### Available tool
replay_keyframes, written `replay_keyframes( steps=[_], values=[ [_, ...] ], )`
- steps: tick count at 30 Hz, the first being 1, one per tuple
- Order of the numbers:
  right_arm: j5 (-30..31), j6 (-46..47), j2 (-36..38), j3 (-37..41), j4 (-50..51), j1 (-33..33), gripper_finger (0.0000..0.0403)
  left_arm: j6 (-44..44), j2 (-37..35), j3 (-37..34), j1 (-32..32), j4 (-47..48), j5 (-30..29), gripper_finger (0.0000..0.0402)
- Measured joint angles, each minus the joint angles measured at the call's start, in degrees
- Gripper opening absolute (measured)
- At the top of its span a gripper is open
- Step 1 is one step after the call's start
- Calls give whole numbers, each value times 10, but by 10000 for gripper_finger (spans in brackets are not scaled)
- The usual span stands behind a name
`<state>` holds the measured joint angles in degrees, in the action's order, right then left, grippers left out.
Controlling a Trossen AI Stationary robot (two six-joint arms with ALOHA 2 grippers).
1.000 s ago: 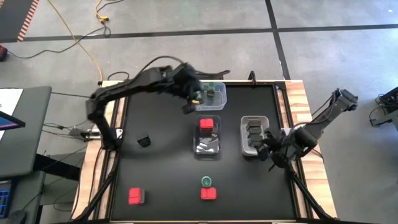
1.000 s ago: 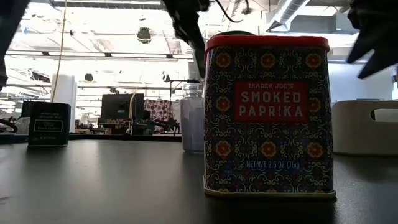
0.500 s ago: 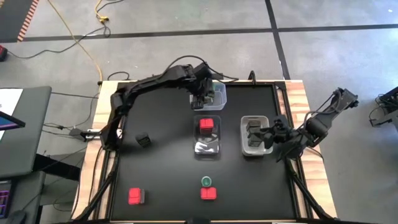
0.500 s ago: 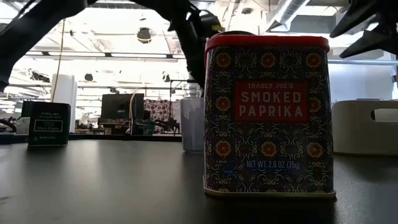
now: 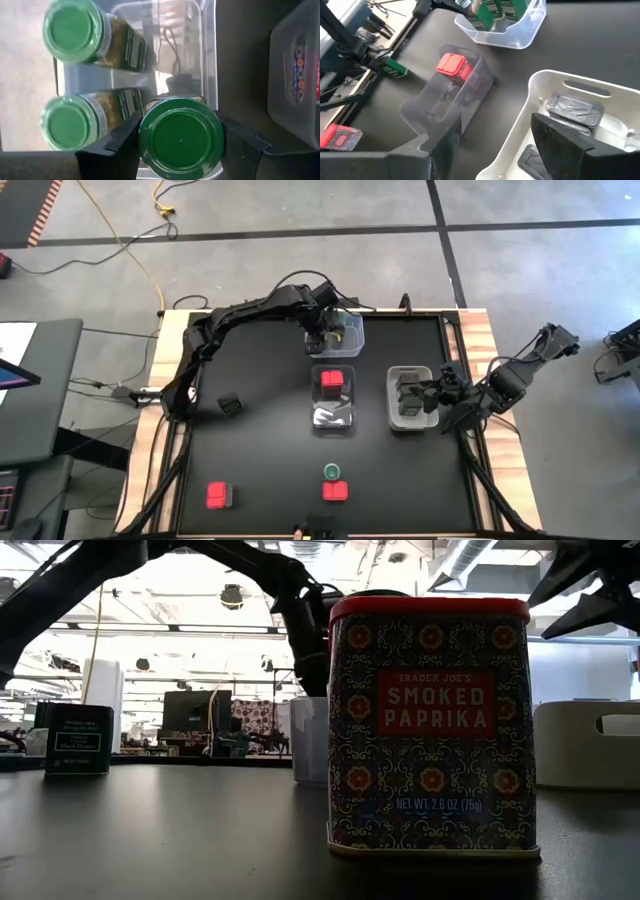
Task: Sort spices by type
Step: Put the green seasoning bottle into the transparent bin
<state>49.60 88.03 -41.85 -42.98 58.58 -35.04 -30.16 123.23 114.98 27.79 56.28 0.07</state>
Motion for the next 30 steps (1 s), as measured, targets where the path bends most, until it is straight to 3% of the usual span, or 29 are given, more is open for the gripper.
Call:
replay_keyframes(
  steps=[15, 30],
  values=[
    [-2, 0, 7, 0, 14, 10, 265, 20, 27, 1, 3, -33, 12, 208],
    [-4, 0, 7, 0, 17, 11, 265, 9, 24, 1, 9, -6, -1, 209]
  ],
)
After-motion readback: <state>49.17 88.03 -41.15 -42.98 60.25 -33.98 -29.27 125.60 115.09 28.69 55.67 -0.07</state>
